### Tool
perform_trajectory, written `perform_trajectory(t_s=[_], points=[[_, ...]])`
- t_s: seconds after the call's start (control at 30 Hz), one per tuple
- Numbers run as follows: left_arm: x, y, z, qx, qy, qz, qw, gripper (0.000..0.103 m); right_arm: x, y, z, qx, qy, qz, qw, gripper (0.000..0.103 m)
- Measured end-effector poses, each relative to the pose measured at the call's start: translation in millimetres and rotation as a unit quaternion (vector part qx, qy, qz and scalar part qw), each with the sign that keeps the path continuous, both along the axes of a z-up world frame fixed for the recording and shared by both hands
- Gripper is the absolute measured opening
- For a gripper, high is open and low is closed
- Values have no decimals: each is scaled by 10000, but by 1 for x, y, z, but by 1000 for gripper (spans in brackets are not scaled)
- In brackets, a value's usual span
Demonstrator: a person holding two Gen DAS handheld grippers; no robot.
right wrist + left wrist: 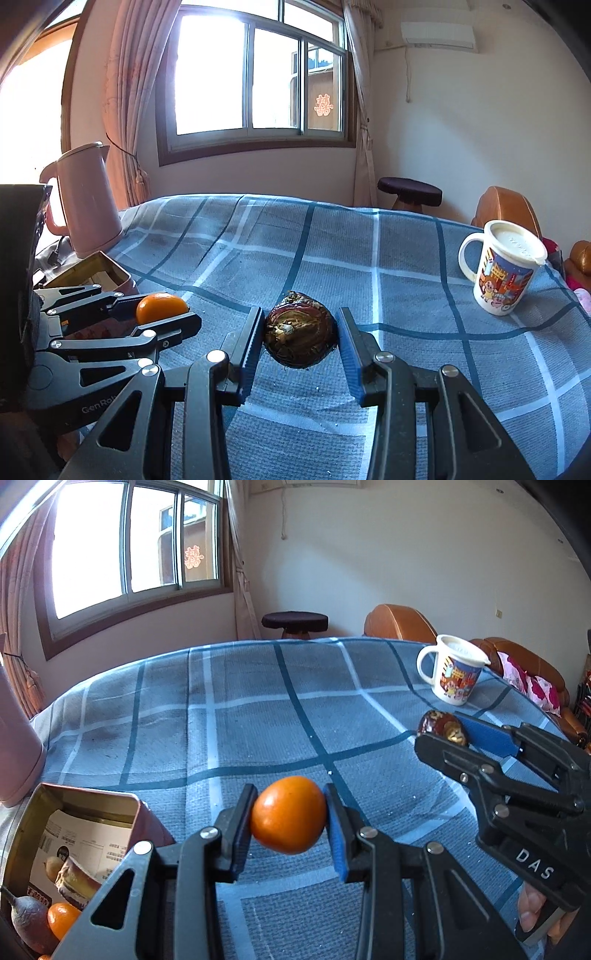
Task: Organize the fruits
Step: 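Carry the chestnut in the right gripper while the left carries the orange to the tin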
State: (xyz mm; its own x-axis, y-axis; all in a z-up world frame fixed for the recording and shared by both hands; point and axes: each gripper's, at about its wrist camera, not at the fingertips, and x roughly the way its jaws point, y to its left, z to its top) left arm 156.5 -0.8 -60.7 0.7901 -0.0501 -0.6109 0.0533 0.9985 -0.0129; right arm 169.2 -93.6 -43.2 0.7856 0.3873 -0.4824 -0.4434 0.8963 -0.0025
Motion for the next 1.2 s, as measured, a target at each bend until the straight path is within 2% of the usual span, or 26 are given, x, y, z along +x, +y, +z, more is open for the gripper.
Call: perform_trajectory(t_s=[0.57,1.2], points=[[-18,3,8,-48,-453,120,9989,37,-18,-6,8,169,-492,-110,9986,42],[-36,1,18,65,-957,219,9951,38,-32,-10,12,282,-778,-121,9965,42]])
